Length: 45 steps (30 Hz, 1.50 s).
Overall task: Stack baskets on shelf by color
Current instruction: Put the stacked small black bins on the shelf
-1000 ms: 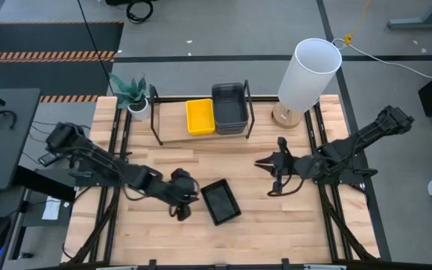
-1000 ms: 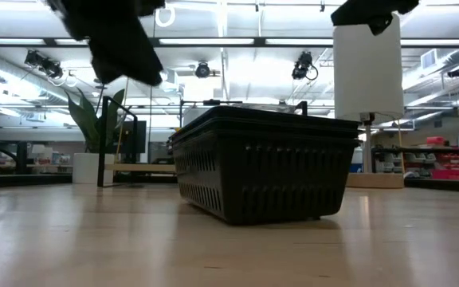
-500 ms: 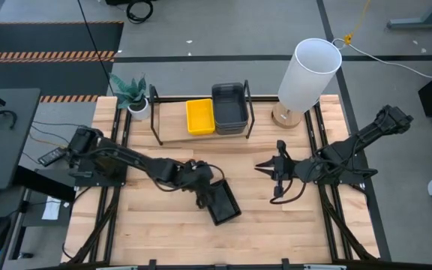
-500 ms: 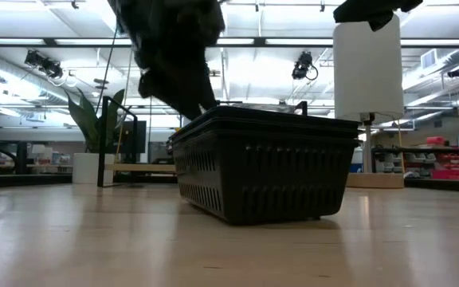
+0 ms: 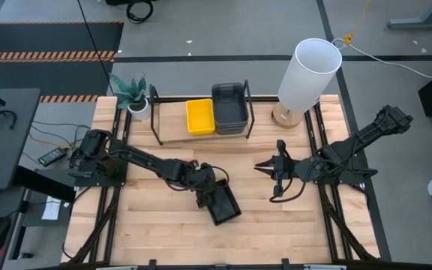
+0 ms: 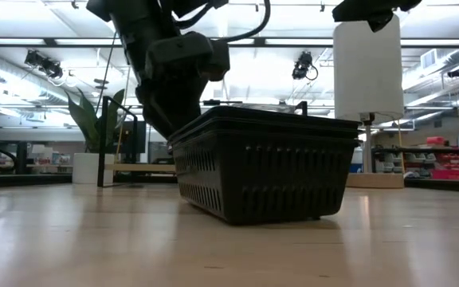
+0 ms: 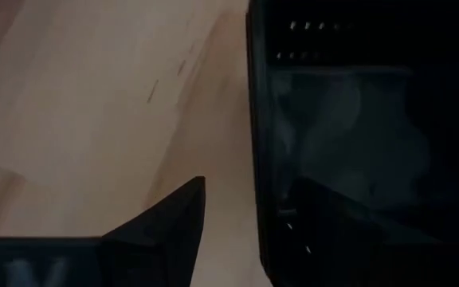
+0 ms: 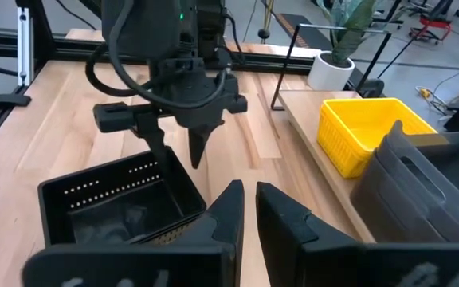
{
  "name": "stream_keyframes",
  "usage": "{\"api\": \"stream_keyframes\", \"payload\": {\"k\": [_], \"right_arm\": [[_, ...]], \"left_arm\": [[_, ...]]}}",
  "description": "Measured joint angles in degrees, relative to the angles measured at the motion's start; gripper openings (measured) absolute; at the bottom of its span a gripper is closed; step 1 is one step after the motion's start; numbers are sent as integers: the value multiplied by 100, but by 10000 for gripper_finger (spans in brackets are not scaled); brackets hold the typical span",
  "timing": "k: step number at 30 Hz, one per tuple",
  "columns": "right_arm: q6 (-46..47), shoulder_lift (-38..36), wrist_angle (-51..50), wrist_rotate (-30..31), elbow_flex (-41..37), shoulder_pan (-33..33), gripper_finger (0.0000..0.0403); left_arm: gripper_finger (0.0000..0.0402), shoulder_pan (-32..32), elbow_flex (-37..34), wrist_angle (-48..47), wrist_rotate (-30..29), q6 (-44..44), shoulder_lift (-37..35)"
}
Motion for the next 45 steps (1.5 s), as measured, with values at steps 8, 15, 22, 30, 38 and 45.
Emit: {"api": "stream_keyframes", "payload": {"k": [8, 15, 22, 30, 38, 45], "right_arm": [[7, 0, 26, -2, 0, 9, 40], [3, 16, 80, -3, -2, 9, 40], [-30, 66, 120, -8, -4, 9, 40], [-13, 66, 135, -11, -2, 11, 40], [11, 66, 135, -11, -3, 11, 40], [33, 63, 133, -21, -2, 11, 40]], "left_arm": [[184, 283, 0, 44, 433, 221, 28], [148, 374, -7, 122, 867, 325, 321], [109, 414, -4, 128, 909, 377, 301], [16, 413, 7, -236, 1111, 688, 272], [15, 351, 19, -960, 1393, 1452, 194], [15, 335, -9, -2083, 1335, 2121, -199]]}}
